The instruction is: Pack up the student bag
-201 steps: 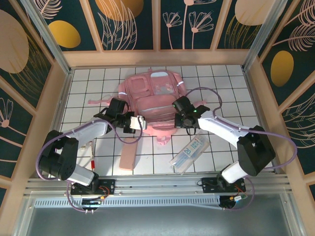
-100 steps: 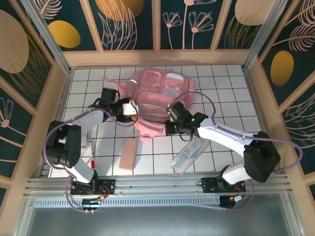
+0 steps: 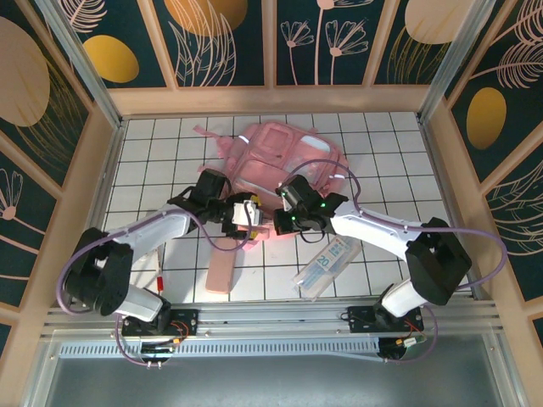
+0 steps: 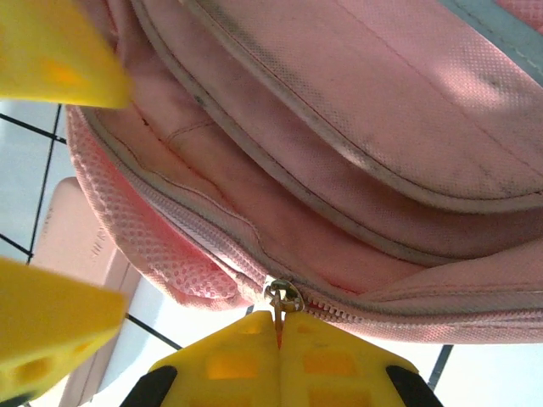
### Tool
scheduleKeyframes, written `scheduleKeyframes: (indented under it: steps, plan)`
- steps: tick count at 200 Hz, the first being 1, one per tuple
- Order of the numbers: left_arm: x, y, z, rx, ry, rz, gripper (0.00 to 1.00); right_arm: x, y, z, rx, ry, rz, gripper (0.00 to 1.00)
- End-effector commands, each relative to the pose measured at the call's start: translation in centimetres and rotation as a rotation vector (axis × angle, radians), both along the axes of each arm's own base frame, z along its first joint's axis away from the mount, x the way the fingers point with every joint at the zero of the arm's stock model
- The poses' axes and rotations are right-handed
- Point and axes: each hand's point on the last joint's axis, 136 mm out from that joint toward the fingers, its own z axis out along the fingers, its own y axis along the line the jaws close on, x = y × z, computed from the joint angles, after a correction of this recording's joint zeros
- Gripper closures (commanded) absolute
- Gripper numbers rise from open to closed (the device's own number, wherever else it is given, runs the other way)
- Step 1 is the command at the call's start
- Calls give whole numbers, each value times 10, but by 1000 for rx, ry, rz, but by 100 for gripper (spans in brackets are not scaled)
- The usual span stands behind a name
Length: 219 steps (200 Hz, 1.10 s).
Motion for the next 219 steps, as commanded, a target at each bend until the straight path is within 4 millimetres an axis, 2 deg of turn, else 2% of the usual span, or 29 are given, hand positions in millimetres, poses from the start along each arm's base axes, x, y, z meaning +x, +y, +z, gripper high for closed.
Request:
scheduleKeyframes:
  steps: [1, 10, 20, 37, 41, 53, 74, 96, 118, 138, 152, 155, 171, 197, 219]
  plan:
    - [4, -2, -11, 58, 35, -9, 39, 9, 19, 30, 115, -49, 17, 100]
    - [7, -3, -15, 64, 41, -5, 47, 7, 19, 30, 124, -42, 17, 100]
    - [10, -5, -16, 66, 45, 1, 50, 5, 20, 29, 131, -31, 18, 100]
    - [14, -5, -21, 88, 41, 10, 62, 3, 19, 26, 128, -20, 18, 100]
    - [14, -4, -22, 97, 38, 8, 68, 3, 19, 25, 122, -20, 16, 100]
    - [10, -2, -27, 119, 37, -13, 100, 6, 12, 21, 91, -26, -7, 100]
    - [10, -1, -22, 112, 13, -14, 100, 15, -15, 4, 1, -11, -73, 100]
    - [13, -4, -6, 77, -38, -15, 100, 26, -59, -17, -99, 37, -170, 100]
    - [15, -5, 4, 67, -68, -22, 100, 37, -100, -27, -198, 37, -260, 100]
    - [15, -5, 6, 58, -75, -28, 100, 48, -134, -36, -298, 34, -330, 100]
    - [13, -6, 4, 54, -68, -34, 100, 53, -146, -44, -363, 35, -352, 100]
    - [11, -6, 4, 53, -67, -40, 100, 57, -157, -45, -378, 38, -383, 100]
    - [6, -6, 4, 36, -78, -61, 100, 71, -179, -56, -438, 31, -456, 100]
    - [-4, -5, 3, 17, -95, -97, 100, 102, -205, -75, -434, 33, -564, 100]
    - [-11, -5, 3, 0, -99, -121, 100, 132, -206, -74, -387, -11, -574, 100]
